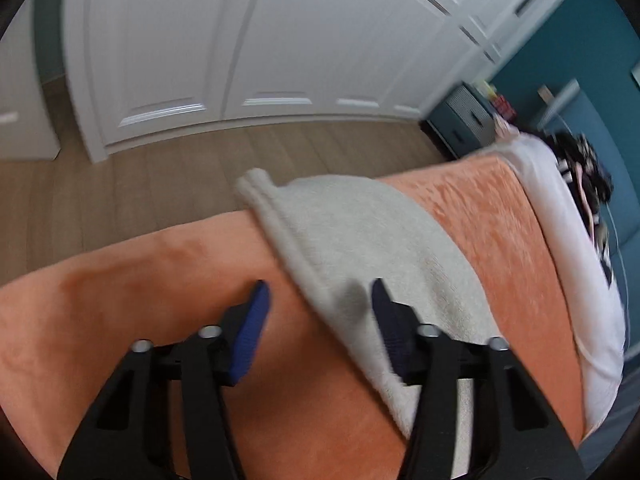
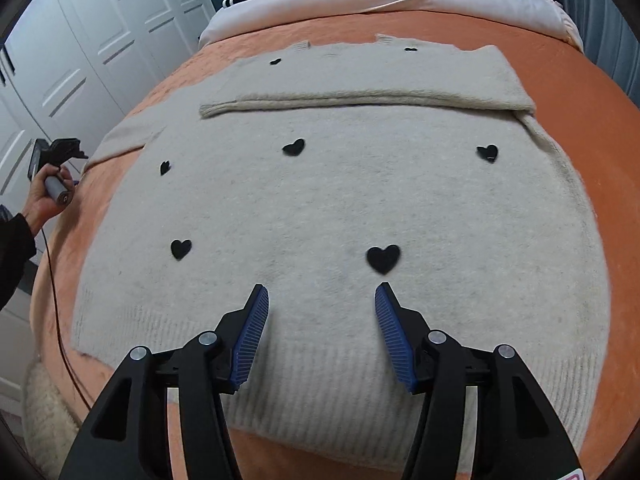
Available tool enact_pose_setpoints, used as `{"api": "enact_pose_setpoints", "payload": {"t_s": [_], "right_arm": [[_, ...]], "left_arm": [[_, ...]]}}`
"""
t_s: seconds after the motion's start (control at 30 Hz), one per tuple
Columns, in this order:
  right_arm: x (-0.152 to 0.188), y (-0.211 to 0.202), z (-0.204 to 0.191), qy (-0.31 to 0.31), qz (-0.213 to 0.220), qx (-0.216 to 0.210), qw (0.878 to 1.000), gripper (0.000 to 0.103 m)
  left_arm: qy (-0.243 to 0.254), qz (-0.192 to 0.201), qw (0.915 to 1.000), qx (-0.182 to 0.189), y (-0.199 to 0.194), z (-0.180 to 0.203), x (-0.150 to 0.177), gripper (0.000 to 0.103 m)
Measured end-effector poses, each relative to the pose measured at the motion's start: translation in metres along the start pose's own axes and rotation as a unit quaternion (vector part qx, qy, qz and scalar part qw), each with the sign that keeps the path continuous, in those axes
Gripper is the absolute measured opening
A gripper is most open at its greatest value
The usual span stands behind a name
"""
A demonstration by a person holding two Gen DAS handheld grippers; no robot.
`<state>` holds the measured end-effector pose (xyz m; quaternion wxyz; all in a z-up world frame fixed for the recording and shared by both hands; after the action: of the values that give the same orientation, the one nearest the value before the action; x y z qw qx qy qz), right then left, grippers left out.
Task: Fold small clothes
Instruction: 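Grasp the other sleeve with the left tool and fold it across the body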
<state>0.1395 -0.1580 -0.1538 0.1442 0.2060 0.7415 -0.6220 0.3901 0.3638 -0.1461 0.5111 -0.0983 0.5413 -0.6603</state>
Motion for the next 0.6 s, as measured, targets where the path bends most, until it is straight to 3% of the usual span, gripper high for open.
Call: {"api": "enact_pose_setpoints", "payload": {"t_s": [0.1, 0.2, 0.3, 0.33, 0.4, 0.5, 0.53, 0.6], "right_arm": [[-0.008, -0.005, -0.01, -0.005, 0.006, 0.001, 1.0, 0.055], [-0.016, -0.012, -0.014, -0.009, 0.02, 0.004, 1.0, 0.055], [-0.02, -0.018, -0.011, -0.005, 0.029, 0.006, 1.0, 0.056], [-0.021, -0.02, -0.009, -0.001, 0.033, 0.007, 0.999, 0.056], [-0.023, -0.023, -0.003, 0.009, 0.038, 0.007, 0.999, 0.056], [-0.024, -0.029, 0.015, 0.038, 0.051, 0.005, 0.998, 0.056], [-0.024, -0.032, 0.023, 0.05, 0.057, 0.006, 0.997, 0.056], [-0.023, -0.033, 0.042, 0.071, 0.062, 0.011, 0.995, 0.06]], "left_arm": [[0.019, 0.0, 0.9998, -0.007, 0.006, 0.012, -0.005, 0.01], [0.022, 0.009, 0.9997, 0.008, -0.009, 0.023, -0.01, 0.007], [0.058, 0.045, 0.9951, 0.067, -0.057, 0.058, -0.004, 0.006], [0.08, 0.058, 0.9901, 0.1, -0.082, 0.08, 0.004, 0.006], [0.127, 0.075, 0.976, 0.16, -0.127, 0.123, 0.028, 0.006], [0.235, 0.073, 0.9365, 0.25, -0.192, 0.199, 0.103, 0.006], [0.276, 0.06, 0.9186, 0.276, -0.208, 0.222, 0.141, 0.007], [0.334, 0.019, 0.8943, 0.297, -0.216, 0.249, 0.211, 0.009]]}}
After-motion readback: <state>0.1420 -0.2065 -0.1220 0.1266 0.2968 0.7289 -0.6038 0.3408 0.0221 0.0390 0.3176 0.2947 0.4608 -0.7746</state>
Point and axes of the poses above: each gripper's, at about its wrist camera, not at the fingertips, and y roughly the way its jaws point, z to its right, x to its underside, the point moved 1 cm from there along y, roughly the way its jaws point, and after that the axes turned 3 degrees about -z, right-handed, at the moved point
